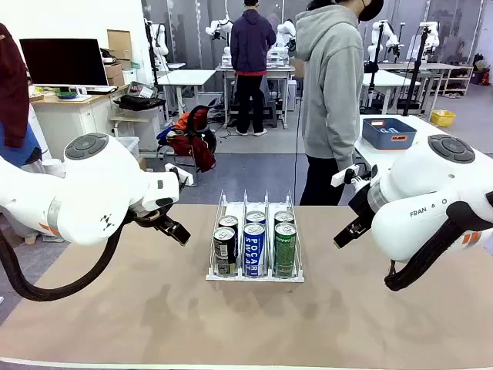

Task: Fill the beverage cans into the dispenser.
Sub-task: Pick up the Sprite handed by the human.

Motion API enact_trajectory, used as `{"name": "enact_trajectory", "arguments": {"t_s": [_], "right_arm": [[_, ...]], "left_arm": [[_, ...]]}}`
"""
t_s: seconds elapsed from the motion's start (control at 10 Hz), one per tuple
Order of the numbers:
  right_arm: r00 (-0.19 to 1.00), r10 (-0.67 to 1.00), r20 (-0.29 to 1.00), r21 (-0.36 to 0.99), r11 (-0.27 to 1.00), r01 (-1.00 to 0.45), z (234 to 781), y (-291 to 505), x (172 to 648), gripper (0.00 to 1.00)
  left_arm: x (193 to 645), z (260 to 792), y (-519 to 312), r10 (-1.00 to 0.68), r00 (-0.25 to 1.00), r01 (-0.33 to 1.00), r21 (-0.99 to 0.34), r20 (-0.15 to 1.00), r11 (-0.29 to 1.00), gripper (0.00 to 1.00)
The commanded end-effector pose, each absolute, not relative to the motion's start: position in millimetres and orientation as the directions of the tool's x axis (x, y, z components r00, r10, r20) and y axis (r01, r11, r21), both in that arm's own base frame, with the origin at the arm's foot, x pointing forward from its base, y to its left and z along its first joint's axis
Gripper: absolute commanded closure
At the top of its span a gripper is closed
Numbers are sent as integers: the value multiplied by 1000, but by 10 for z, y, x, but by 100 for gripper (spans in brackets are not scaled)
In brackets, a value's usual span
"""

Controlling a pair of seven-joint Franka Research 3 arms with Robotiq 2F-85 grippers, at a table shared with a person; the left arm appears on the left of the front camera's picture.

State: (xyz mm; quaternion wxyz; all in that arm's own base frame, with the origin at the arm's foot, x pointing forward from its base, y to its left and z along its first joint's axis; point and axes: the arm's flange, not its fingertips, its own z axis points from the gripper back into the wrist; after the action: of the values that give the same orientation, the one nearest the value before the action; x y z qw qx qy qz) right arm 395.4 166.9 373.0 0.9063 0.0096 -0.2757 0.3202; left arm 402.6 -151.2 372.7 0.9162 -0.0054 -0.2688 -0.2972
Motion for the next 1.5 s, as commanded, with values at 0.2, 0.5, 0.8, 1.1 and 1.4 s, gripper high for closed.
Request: {"name": "enact_trajectory", "arguments": {"t_s": [0.2, 0.5, 0.8, 1.1, 1.4], "right_arm": [[643, 575, 506, -159, 795, -586, 3730, 1669, 3954, 0], [643, 575, 506, -159, 795, -586, 3730, 1669, 3954, 0], [643, 575, 506, -159, 795, -586, 3730, 1669, 3954, 0], [643, 575, 506, -159, 795, -586, 3730, 1669, 3954, 0], [634, 555, 538, -30, 765, -644, 3919, 1785, 3805, 0]], "left_arm": [[4025, 3726, -1512, -542, 679, 548, 150, 496, 823, 0], [4025, 3726, -1512, -542, 679, 548, 150, 496, 823, 0], [4025, 3726, -1512, -542, 679, 548, 150, 496, 823, 0], [4025, 3726, -1512, -542, 679, 548, 150, 496, 823, 0], [4001, 4012, -1419, -623, 680, 687, -39, 387, 726, 0]]}}
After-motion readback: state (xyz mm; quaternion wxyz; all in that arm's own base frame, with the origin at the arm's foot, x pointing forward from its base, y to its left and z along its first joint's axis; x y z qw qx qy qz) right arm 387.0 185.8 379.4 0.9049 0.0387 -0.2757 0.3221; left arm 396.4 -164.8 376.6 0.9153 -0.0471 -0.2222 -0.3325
